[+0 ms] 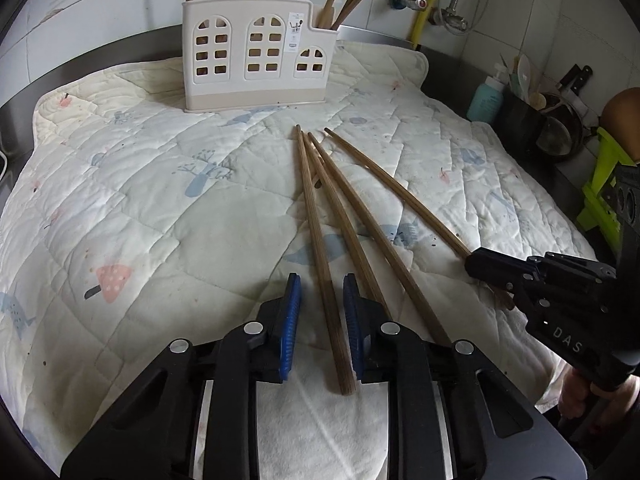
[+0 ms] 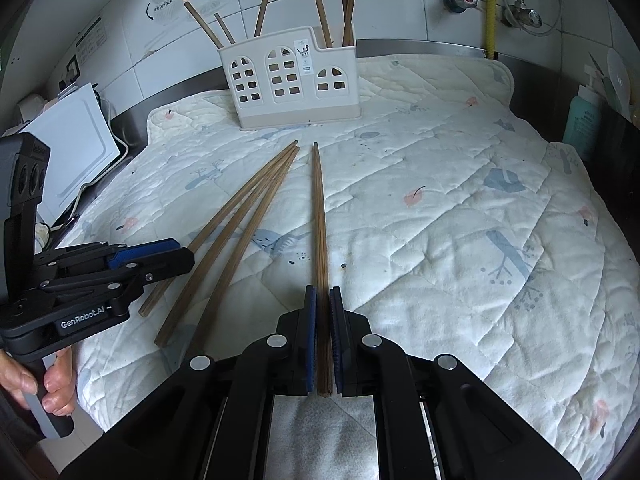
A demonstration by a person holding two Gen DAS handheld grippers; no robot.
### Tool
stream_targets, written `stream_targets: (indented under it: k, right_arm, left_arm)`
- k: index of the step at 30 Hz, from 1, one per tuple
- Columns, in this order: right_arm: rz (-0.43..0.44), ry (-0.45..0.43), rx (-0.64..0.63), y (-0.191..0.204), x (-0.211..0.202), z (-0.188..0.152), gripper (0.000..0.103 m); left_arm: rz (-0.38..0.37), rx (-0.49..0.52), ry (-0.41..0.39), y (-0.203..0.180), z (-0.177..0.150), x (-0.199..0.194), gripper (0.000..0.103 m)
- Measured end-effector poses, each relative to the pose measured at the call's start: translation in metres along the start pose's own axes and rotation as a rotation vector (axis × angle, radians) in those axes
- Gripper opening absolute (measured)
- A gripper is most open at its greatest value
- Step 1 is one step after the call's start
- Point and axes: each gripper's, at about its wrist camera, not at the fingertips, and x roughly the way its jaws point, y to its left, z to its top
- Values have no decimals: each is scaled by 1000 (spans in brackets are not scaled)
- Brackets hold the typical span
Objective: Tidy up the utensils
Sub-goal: 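Close the right tool on a chopstick while the left tool grasps another, then raise both held chopsticks upright and carry them above the white holder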
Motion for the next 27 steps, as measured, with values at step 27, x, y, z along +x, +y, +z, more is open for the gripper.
stream_targets:
  k: [27]
  right_arm:
    - [-6,-100,-33,3,-39,21,6]
  left_arm:
    - [19,-83,-54,6,4,-19,5]
